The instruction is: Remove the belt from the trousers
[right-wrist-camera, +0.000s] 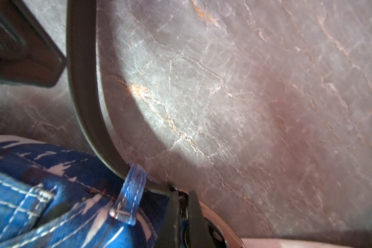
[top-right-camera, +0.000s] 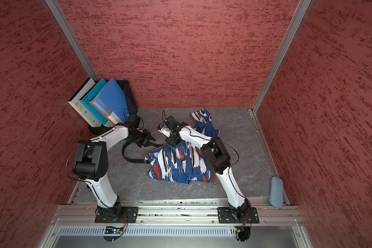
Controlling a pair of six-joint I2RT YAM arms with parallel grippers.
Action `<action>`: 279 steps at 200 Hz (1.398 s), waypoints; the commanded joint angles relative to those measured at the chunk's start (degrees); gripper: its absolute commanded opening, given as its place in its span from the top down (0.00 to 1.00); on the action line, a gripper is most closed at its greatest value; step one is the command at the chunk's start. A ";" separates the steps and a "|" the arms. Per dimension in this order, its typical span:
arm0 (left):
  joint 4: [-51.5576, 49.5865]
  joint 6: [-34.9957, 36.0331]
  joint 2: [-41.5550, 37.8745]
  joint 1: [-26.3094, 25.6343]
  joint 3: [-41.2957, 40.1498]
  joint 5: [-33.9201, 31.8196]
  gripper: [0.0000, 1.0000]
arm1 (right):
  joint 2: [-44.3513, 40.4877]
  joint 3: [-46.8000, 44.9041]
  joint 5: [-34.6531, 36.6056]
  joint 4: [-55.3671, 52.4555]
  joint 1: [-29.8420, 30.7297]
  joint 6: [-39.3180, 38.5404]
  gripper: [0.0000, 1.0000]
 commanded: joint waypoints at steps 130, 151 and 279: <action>-3.56 -7.49 5.25 -2.20 6.70 -3.86 0.65 | 3.97 -4.22 0.80 -9.82 -0.33 1.98 1.00; -6.60 -6.59 5.49 -2.64 7.60 -7.02 0.66 | 3.87 -4.63 0.80 -9.72 -0.28 1.94 1.00; -3.19 -9.59 13.40 -5.69 6.34 -9.81 1.00 | 3.61 -5.05 1.14 -9.50 -0.32 1.76 1.00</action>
